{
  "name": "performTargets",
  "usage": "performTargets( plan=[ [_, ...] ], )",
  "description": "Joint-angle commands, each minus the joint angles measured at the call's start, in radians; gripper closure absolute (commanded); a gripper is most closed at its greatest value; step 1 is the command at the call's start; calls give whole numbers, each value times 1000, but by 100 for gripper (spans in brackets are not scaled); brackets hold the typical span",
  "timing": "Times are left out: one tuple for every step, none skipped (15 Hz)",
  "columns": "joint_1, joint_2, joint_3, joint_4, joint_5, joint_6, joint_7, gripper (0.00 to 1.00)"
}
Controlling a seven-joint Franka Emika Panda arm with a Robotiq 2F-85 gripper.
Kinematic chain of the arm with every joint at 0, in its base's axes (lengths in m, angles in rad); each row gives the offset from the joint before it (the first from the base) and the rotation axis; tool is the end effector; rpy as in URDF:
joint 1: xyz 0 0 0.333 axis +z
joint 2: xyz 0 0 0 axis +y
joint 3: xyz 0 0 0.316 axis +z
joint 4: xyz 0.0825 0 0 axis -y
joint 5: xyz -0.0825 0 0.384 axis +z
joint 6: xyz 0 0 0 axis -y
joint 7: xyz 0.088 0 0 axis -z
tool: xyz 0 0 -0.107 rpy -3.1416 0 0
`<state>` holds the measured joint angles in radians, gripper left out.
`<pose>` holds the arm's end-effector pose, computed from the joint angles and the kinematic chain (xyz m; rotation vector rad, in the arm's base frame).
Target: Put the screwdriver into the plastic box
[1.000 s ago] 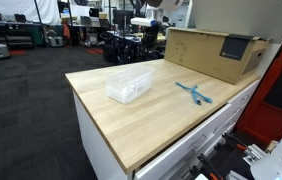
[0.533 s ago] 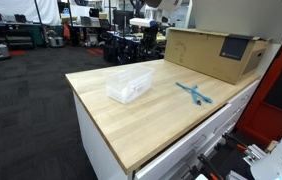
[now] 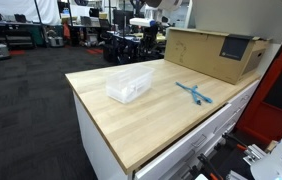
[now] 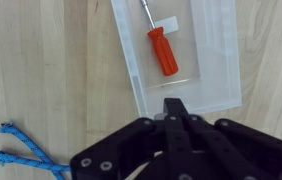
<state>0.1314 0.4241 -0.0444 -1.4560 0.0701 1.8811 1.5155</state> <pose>0.6808 0.0694 0.4422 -2.3293 2.0552 0.0525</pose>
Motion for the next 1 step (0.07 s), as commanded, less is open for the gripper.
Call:
performTargets(
  plan=[
    [-7,0,8,3,-4,-3,2,99]
  ],
)
